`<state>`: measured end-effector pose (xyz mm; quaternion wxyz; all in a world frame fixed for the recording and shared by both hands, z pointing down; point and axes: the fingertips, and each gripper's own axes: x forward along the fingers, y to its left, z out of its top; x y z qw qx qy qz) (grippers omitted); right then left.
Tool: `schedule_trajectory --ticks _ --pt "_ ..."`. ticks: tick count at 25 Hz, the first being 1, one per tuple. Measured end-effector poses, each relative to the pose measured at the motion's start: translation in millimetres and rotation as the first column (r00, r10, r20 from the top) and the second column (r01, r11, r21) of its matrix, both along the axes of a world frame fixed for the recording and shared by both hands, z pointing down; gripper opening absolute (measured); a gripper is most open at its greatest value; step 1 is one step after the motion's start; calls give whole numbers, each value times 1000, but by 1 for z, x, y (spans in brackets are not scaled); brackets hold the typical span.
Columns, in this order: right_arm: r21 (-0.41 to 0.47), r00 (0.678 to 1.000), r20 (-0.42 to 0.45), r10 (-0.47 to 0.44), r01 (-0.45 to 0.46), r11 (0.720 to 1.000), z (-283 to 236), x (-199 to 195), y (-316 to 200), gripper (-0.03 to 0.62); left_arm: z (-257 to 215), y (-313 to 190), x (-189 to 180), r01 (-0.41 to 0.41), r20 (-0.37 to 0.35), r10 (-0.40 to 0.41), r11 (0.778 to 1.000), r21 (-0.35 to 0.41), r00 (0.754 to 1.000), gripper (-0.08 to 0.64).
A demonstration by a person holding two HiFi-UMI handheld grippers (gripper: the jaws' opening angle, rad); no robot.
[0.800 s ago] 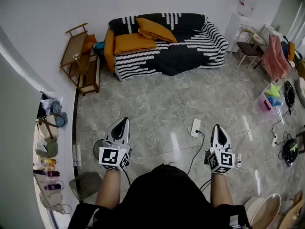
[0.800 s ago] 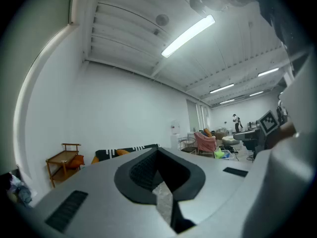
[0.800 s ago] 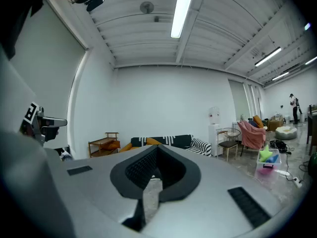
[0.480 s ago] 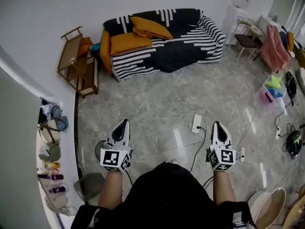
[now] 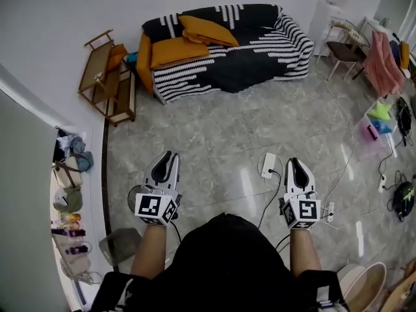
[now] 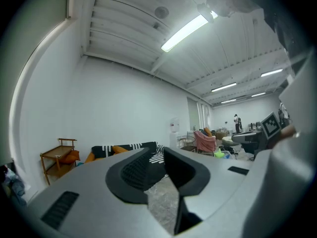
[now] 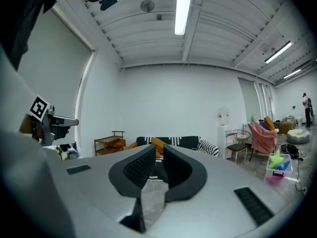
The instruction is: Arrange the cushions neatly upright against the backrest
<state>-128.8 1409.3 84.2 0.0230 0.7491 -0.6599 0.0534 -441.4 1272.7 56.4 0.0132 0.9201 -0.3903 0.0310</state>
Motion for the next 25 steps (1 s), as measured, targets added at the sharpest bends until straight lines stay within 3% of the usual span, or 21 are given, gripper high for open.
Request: schedule_trajectory --ticks 1,2,3,6,10,14,19,25 --pt "9 1000 3 -11 11 1000 -3 1 -4 56 -1 -2 5 9 -7 -9 1000 -10 1000 149" --pt "17 1000 13 -17 17 1000 -5 4 -7 148 -1 -4 10 18 -14 -18 1000 -20 1000 229" --pt "25 999 28 -18 17 1000 -7 9 -9 223 -2 -4 16 26 -23 -27 999 -28 999 258" --pt "49 998 59 9 -12 999 -6 29 -6 287 -2 -2 32 38 -55 -41 998 -48 998 291" --pt "63 996 71 54 -59 996 -1 49 -8 311 2 -5 47 31 -59 -35 998 -60 998 316" --pt "48 997 69 46 -50 998 7 52 -33 316 6 -28 51 26 -57 -29 998 -62 998 327" --pt "25 998 63 19 -21 999 15 45 -91 316 11 -86 47 21 -75 -25 998 -60 997 334" --pt "24 997 75 6 -8 1000 1 27 -179 316 17 -174 30 7 -43 -9 999 -37 999 336"
